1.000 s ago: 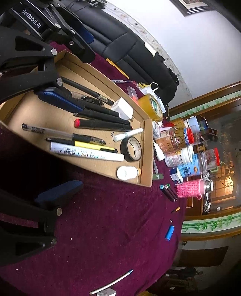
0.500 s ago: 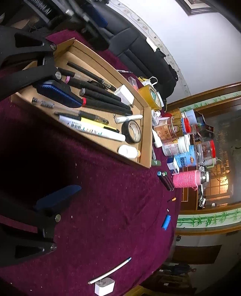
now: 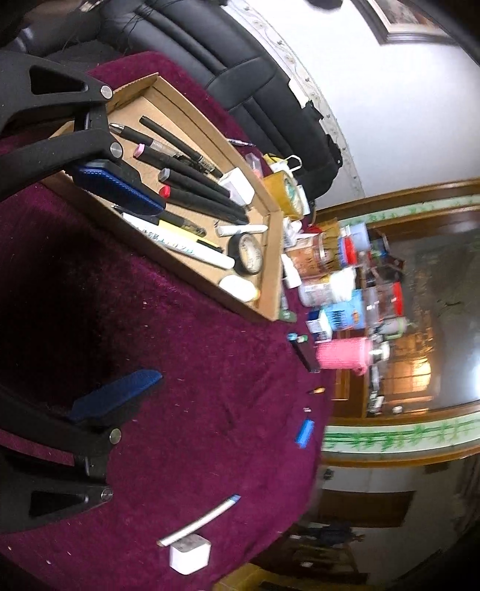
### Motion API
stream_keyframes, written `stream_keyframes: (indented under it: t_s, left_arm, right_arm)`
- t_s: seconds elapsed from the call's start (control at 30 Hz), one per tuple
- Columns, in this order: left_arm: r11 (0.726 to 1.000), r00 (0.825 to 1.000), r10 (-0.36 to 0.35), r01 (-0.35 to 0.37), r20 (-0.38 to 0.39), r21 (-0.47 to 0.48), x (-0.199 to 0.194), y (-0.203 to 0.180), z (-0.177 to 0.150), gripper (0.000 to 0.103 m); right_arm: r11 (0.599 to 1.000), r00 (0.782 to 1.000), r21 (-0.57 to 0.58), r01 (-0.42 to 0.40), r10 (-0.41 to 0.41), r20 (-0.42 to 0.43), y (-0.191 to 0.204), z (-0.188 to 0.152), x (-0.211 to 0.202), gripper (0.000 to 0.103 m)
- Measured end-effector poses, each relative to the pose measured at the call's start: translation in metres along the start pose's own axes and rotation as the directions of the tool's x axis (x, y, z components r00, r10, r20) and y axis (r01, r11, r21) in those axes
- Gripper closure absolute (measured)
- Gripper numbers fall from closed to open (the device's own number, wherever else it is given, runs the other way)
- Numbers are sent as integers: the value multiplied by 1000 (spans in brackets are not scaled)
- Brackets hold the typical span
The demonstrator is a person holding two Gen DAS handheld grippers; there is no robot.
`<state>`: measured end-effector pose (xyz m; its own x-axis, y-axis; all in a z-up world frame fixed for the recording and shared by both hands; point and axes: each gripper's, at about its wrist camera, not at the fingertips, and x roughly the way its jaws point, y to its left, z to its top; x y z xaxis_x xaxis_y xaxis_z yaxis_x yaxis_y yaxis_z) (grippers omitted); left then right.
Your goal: Organize rigid objects
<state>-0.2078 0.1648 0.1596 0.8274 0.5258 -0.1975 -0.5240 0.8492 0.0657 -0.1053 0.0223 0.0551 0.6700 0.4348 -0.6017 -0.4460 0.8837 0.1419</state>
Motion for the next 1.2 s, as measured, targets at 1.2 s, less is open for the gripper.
stream_keyframes:
  t_s: [1.2]
  left_arm:
    - [974,894,-151,63,-422,-216,78,55,-53,0]
  right_arm:
    - [942,988,-301,152,-135,76,81,-11,4,0]
